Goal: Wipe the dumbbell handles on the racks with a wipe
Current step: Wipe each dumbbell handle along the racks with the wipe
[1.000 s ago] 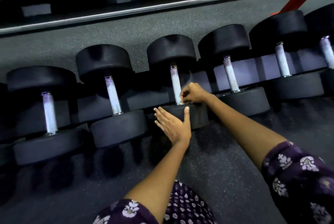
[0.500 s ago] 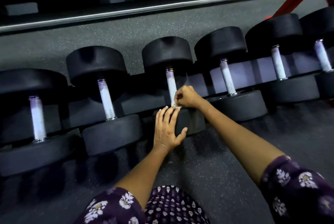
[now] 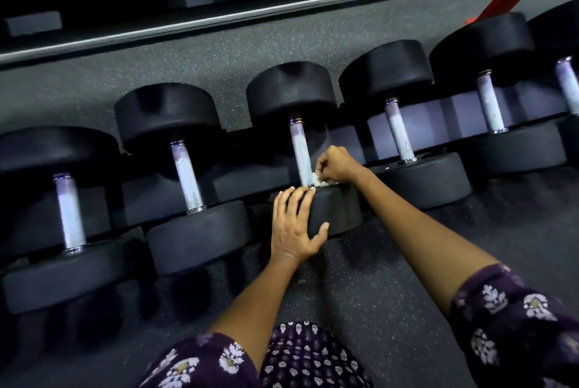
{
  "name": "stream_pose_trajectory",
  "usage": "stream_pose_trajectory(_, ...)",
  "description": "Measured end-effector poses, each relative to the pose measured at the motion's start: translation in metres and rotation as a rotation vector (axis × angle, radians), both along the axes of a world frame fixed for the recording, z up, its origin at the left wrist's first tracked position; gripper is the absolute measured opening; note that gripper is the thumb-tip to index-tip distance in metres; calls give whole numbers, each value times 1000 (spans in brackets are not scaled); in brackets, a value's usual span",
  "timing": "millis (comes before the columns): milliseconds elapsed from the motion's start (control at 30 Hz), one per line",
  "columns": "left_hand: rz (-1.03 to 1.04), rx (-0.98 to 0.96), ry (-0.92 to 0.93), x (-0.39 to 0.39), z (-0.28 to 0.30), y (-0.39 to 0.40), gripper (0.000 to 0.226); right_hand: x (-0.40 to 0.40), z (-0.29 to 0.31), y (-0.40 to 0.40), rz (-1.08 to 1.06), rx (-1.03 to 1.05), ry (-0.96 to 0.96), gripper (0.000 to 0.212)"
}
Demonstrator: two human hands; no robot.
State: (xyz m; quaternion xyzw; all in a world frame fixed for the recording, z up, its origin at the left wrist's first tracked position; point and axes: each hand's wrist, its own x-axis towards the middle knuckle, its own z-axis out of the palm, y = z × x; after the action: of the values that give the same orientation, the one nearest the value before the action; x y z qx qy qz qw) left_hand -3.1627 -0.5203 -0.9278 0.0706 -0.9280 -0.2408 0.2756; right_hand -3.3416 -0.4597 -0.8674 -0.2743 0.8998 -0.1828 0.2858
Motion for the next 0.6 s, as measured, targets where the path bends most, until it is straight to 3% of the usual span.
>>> stream_pose_trajectory(133,-4,8,-26,1,-1,0,61,-5,-5,-4,-63,52,-52,12)
stream_pose_trajectory(267,-6,16,-28,0,-1,0,61,0,-7,-20,42,240,-14,28)
stream_pose_trajectory(367,-1,15,-17,0,-2,0,61,-11,-10,-23,104,280,-224,17)
stream_pose_trajectory(467,-9,19,-14,-1,-3,0,62,-24,-13,-15,-1,202,-455,16)
stream_pose_trajectory(600,0,12,5,-2,-4,-2,63,-22,-8,-22,-3,242,-518,20)
